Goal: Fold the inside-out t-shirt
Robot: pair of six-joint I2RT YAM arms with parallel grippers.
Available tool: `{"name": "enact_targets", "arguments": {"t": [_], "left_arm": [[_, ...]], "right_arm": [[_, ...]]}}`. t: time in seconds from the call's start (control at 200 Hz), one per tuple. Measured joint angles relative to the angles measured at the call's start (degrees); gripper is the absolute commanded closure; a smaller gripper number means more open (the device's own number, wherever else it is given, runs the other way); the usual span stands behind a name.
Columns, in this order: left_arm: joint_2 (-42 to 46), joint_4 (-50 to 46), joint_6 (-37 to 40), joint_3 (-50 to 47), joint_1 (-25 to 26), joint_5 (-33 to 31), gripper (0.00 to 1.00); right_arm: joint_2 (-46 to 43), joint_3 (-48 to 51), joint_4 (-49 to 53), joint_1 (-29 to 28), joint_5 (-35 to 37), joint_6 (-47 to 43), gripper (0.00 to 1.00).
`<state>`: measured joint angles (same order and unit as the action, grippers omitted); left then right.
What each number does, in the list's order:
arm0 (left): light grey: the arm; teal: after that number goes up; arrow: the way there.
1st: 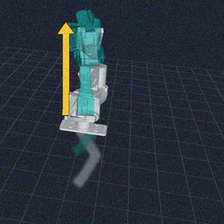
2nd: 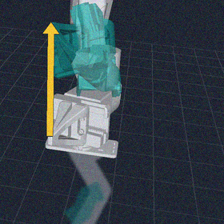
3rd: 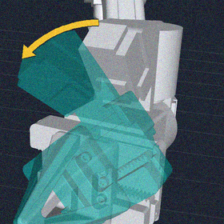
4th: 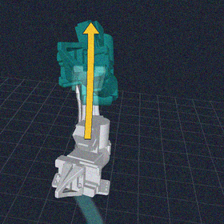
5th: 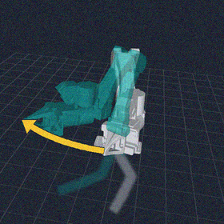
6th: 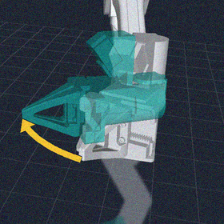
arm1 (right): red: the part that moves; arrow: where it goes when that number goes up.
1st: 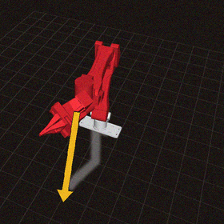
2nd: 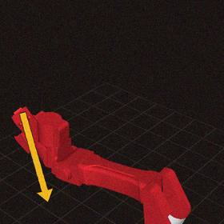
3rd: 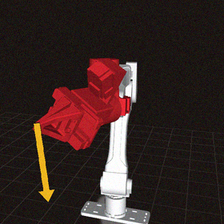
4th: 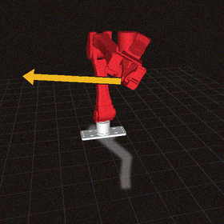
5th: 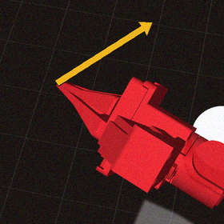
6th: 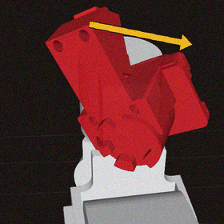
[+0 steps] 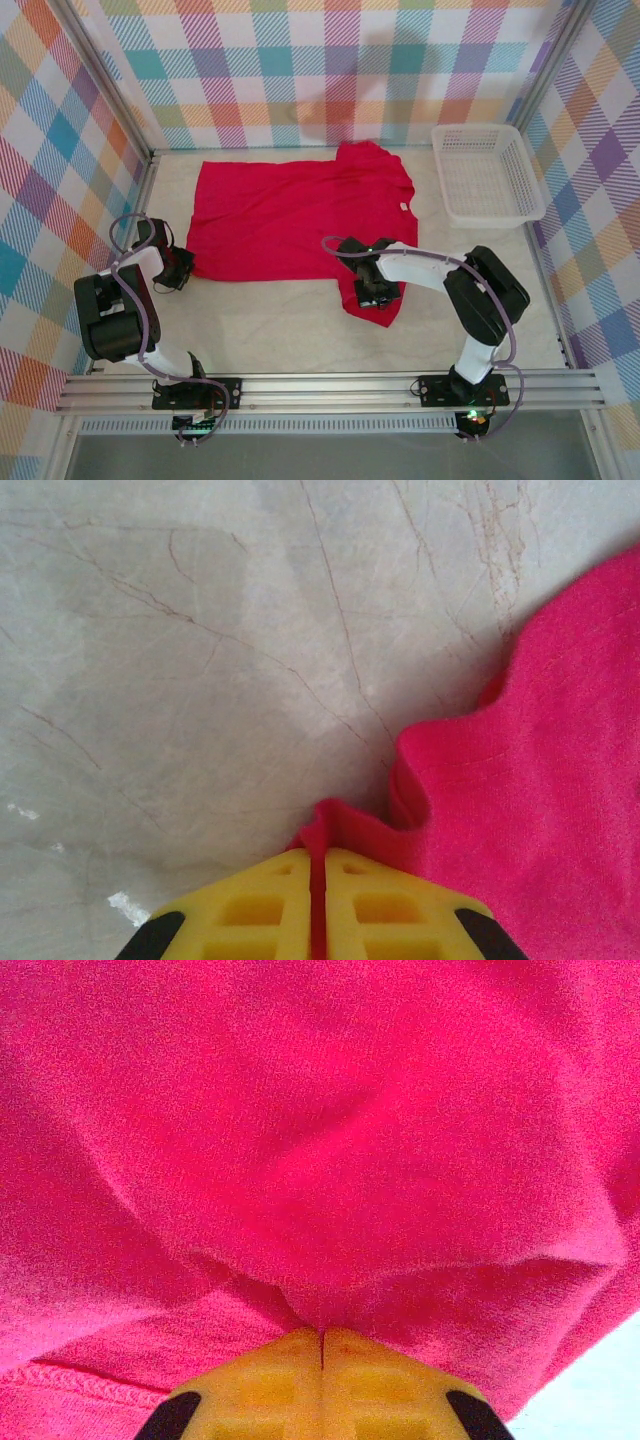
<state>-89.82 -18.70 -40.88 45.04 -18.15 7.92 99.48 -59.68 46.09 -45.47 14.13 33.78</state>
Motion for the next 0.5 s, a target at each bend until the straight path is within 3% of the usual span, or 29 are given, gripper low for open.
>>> {"name": "enact_targets", "arguments": {"t": [0.335,0.5], "left_arm": [[0.09,-0.42,0.02,0.02,0.0,0.0,0.89],[0.09,-0.44,0.02,0.02,0.0,0.0,0.89]], "right_arm": [[-5.2,-0.15,3.15,0.0,0.35,0.0,1.0],[-8.7,-0.57,3.67,0.0,-0.28,0.02,0.85]]}}
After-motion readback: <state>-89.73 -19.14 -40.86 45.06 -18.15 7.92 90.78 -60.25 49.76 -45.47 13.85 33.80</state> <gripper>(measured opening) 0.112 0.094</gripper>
